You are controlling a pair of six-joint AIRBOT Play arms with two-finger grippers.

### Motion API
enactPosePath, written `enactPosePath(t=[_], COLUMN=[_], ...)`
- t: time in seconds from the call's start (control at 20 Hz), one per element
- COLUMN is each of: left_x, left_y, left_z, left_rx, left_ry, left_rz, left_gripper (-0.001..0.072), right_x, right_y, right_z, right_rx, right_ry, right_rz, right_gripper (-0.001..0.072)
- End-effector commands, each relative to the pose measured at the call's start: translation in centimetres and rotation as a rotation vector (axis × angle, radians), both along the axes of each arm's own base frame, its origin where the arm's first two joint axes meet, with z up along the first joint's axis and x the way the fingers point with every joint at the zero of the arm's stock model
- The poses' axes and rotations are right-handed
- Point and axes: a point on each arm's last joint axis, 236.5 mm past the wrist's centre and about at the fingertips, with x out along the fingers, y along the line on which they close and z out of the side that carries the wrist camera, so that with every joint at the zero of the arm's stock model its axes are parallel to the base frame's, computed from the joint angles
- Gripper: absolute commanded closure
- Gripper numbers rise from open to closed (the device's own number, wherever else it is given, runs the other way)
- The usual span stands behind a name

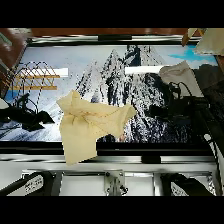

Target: Fold the shirts.

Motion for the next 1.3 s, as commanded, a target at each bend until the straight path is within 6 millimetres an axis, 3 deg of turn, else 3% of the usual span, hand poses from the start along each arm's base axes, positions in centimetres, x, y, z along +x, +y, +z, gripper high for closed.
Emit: enactPosePath(t=[0.0, 0.1, 0.25, 0.3, 0.35, 0.4, 0.45, 0.5, 0.55, 0.6, 0.65, 0.7, 0.95, 1.2, 1.25], left_x=[-1.9, -0.8, 0.7, 1.4, 2.0, 2.3, 2.5, 2.6, 2.8, 2.9, 2.9, 2.9, 2.9, 3.3, 3.4], left_y=[-1.9, -3.6, -4.5, -4.5, -4.5, -4.6, -4.7, -4.7, -4.6, -4.6, -4.6, -4.6, -4.6, -4.3, -4.3], left_z=[-3.8, -4.4, -5.3, -5.5, -5.7, -5.8, -5.9, -5.9, -5.9, -5.9, -5.9, -5.8, -5.8, -5.8, -5.7], left_rx=[-0.077, -0.114, -0.087, -0.072, -0.061, -0.054, -0.051, -0.047, -0.044, -0.041, -0.038, -0.035, -0.023, -0.009, -0.005], left_ry=[0.030, -0.018, -0.062, -0.086, -0.104, -0.114, -0.118, -0.125, -0.131, -0.137, -0.143, -0.150, -0.177, -0.201, -0.206], left_rz=[0.057, 0.063, 0.047, 0.047, 0.048, 0.046, 0.043, 0.043, 0.045, 0.045, 0.028, 0.007, -0.057, -0.068, -0.065], left_gripper=[0.0004, 0.0004, 0.0007, 0.0062, 0.0120, 0.0121, 0.0173, 0.0397, 0.0478, 0.0499, 0.0617, 0.0676, 0.0676, 0.0676, 0.0676], right_x=[-1.9, -2.0, -2.6, -3.1, -3.6, -4.3, -4.8, -5.3, -5.7, -6.1, -6.4, -6.8, -7.2, -7.0, -6.5], right_y=[3.7, 4.3, 4.8, 5.3, 5.8, 6.7, 7.6, 8.5, 9.5, 10.5, 11.6, 12.7, 16.4, 17.6, 17.7], right_z=[-0.8, -1.5, -2.8, -3.1, -3.3, -3.6, -4.0, -4.4, -5.0, -5.5, -6.0, -6.4, -7.0, -8.0, -8.3], right_rx=[0.159, 0.191, 0.210, 0.225, 0.238, 0.254, 0.257, 0.251, 0.242, 0.237, 0.238, 0.243, 0.223, 0.220, 0.224], right_ry=[0.069, 0.099, 0.162, 0.182, 0.203, 0.230, 0.246, 0.258, 0.264, 0.268, 0.275, 0.279, 0.196, 0.192, 0.192], right_rz=[0.110, 0.107, 0.108, 0.135, 0.164, 0.193, 0.225, 0.257, 0.286, 0.308, 0.324, 0.341, 0.432, 0.389, 0.343], right_gripper=[0.0171, 0.0171, 0.0171, 0.0085, 0.0073, 0.0073, 0.0073, 0.0073, 0.0073, 0.0073, 0.0073, 0.0073, 0.0073, 0.0081, 0.0192])
